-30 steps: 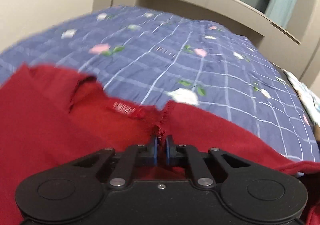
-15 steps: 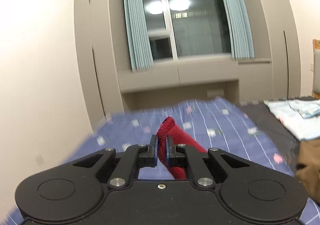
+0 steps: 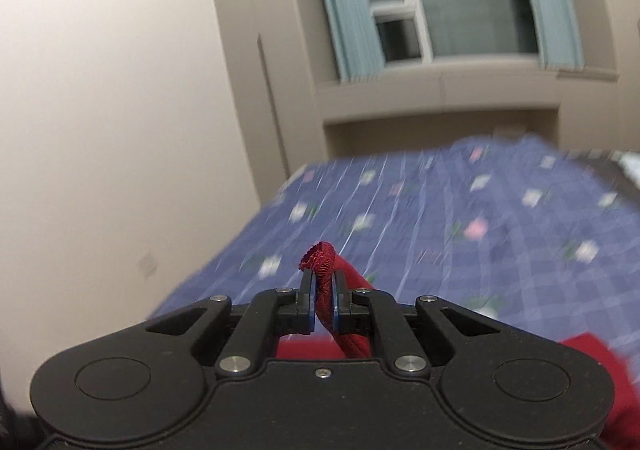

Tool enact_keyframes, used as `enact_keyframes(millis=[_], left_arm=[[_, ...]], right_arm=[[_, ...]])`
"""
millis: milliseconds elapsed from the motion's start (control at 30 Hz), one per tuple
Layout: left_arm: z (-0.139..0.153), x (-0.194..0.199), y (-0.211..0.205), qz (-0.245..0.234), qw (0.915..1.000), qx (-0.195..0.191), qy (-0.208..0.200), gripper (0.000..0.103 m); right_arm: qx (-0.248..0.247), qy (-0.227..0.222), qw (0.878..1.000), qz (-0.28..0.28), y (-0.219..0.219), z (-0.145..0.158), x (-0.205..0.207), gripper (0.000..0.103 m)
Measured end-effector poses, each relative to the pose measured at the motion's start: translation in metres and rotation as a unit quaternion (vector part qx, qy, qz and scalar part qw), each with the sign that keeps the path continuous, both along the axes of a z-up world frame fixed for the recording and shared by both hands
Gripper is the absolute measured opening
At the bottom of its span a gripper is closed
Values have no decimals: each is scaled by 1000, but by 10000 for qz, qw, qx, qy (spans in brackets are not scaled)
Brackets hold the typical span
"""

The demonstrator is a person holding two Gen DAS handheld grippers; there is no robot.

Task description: Fold small clothes

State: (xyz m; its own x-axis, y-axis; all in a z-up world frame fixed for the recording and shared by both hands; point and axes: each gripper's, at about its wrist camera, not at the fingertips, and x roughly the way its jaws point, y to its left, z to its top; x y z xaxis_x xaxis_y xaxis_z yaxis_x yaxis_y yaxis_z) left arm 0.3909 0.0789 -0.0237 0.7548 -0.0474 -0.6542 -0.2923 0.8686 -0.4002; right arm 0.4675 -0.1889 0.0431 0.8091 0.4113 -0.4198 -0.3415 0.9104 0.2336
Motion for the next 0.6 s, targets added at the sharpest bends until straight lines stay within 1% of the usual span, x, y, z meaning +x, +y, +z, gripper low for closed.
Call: enact_keyframes(millis=[167, 267, 333, 367, 400, 433, 467, 500, 533, 600], left_arm=[[-7, -4, 27, 367, 9992, 65, 117, 103], [-12, -3, 37, 486, 9986, 38, 181, 103], [-15, -1, 40, 487, 9986, -21, 187, 103], [-16, 0, 39, 459, 9988, -50, 176, 103], [-16, 0, 38, 423, 9989, -72, 161, 103], [-17, 2, 36, 362, 9992, -95, 139, 103], [-18, 4, 33, 306, 9994, -118, 118, 103], [-18, 5, 30, 229, 9996, -157, 86, 103], [-19, 5, 26, 152, 9997, -199, 55, 103], [-21, 8, 18, -36, 9995, -313, 18, 103]], right_arm=[[20, 715, 9972, 213, 59, -63, 5, 7], [-133, 870, 9957, 289, 79, -83, 0, 8], [-113, 959, 9948, 320, 77, -88, -3, 14], [-93, 954, 9948, 353, 72, -87, -4, 23], [-62, 901, 9951, 407, 65, -84, -9, 36], [-52, 842, 9954, 445, 56, -81, -14, 45], [-64, 751, 9961, 468, 44, -77, -21, 61], [-88, 659, 9967, 466, 30, -75, -29, 71], [-121, 580, 9973, 441, 17, -73, -38, 73], [-186, 444, 9985, 268, -15, -71, -61, 81]])
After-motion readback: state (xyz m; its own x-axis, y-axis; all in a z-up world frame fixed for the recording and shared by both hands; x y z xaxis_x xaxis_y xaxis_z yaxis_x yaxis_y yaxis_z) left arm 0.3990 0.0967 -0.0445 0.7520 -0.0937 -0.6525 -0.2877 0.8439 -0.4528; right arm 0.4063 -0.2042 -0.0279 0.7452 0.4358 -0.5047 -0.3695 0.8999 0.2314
